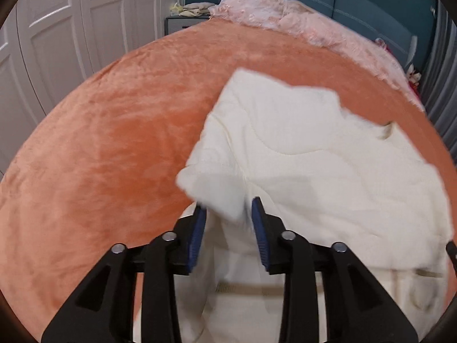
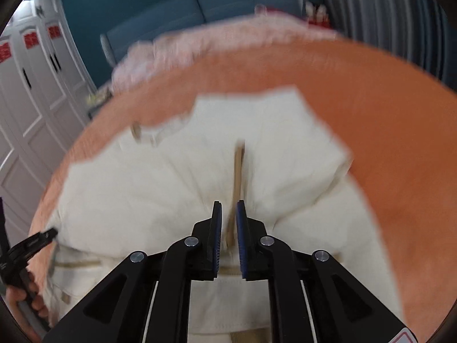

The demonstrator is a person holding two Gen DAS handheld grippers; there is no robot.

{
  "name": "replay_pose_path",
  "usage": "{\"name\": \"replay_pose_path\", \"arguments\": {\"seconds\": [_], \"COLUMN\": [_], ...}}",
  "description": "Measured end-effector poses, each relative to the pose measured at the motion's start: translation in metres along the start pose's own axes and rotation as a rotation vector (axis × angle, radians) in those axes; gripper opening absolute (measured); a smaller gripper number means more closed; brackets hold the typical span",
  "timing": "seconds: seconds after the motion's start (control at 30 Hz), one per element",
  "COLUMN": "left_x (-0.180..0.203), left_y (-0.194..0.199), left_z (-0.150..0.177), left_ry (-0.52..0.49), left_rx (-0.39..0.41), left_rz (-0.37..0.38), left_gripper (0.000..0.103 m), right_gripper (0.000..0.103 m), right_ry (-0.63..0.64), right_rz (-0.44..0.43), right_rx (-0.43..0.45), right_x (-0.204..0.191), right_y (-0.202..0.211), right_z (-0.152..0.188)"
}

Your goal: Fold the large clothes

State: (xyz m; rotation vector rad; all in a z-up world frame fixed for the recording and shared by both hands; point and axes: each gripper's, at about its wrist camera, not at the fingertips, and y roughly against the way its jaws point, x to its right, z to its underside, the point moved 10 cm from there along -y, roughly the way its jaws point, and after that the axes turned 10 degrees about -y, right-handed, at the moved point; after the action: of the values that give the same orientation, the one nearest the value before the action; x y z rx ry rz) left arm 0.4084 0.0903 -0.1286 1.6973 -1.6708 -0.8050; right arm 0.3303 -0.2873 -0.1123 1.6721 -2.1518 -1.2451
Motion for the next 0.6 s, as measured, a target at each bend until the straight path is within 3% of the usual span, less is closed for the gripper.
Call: {"name": "replay_pose_path", "arguments": {"seconds": [0.03, 0.17, 0.37, 0.5, 0.6], "left_x": [-0.001, 0.015, 0.051, 0.056, 0.056], "left_y": [0.012, 0.017, -0.048, -0.059, -0.059], "left_z": [-0.007, -0.031, -0.018, -0.009, -0.006], "left_ry": [0.006, 0.029, -0.041, -0.115, -0.111], "left_rx": [0.015, 0.030, -0.073, -0.005, 0.036], "left_rz": [0.008, 0.060, 0.015, -0.051, -0.052], "left_gripper": [0.033, 0.033, 0.033, 0.035, 0.035], "right_gripper": [0.016, 0.016, 0.016, 0.016, 0.016], "right_ry": [0.015, 0.072, 0.164, 0.189, 0.197], "right_rz": [-0.004, -0.005, 0.080, 0.088, 0.092], "right_rx": [0.023, -0.028, -0.114, -0.092, -0.083], "right_x": [-0.006, -0.033, -0.039, -0.034, -0.034], "right_y": [0.007, -0.016, -0.071, -0.080, -0.082], "right_z": [-0.008, -0.017, 0.014, 0.027, 0.031]}}
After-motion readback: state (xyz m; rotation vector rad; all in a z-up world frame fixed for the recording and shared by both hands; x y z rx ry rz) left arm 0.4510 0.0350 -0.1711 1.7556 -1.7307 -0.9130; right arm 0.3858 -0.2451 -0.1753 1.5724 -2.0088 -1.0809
